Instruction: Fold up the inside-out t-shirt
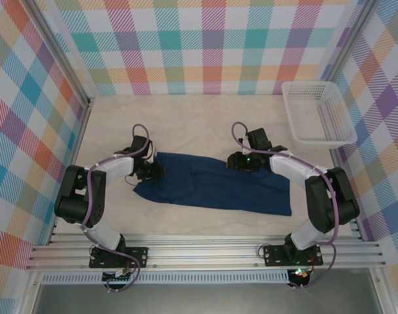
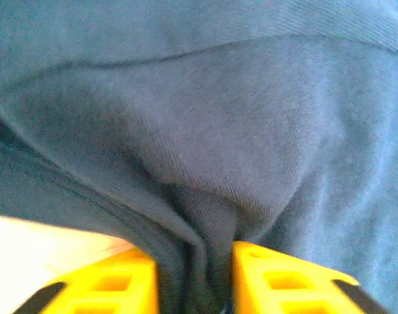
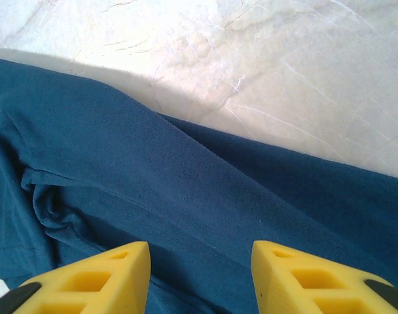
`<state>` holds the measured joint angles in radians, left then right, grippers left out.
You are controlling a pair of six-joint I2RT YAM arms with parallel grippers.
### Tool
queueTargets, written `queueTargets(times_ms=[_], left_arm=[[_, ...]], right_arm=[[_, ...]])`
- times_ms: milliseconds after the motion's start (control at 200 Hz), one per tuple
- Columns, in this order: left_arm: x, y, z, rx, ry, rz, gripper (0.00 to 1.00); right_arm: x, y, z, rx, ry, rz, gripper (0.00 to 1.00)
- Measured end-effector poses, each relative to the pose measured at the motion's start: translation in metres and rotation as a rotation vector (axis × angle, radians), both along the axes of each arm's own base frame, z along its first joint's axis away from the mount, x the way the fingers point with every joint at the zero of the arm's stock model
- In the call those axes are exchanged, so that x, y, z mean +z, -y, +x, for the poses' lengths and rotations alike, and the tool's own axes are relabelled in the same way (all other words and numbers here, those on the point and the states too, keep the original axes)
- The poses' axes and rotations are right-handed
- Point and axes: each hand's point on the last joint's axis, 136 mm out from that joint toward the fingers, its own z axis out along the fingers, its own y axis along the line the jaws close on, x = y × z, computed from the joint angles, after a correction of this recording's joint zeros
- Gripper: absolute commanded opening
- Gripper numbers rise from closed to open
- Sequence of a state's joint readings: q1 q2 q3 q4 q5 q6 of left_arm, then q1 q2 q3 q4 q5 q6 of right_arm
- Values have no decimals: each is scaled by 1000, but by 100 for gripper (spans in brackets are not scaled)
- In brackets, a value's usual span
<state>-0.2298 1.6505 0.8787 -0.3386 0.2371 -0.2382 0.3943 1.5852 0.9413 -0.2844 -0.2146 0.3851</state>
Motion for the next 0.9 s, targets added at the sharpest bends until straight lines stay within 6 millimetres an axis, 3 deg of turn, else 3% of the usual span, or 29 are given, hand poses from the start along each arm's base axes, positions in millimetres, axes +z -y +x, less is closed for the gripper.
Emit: queueTargets(times_ms=[110,255,390,560,785,900], left_arm=[[-1,7,-2,-11,-9,-35,0],[0,6,1,8,-5,-35,0],[3,-8,5,76,18,26,0],[28,-46,9,215,83,124,0],[65,-132,10,451,130,360,0],[84,-156,9,514,143,448,0]], right_arm=[[0,0,0,-1,-1,1,45],[0,0,0,-2,-1,1,45],[-1,1,0,-4,-2,-4,45],[-2,8,-2,-10,0,-42,45],[3,14,-3,-8,22,-78,46],[5,20,-5,-9,27,-108,47]])
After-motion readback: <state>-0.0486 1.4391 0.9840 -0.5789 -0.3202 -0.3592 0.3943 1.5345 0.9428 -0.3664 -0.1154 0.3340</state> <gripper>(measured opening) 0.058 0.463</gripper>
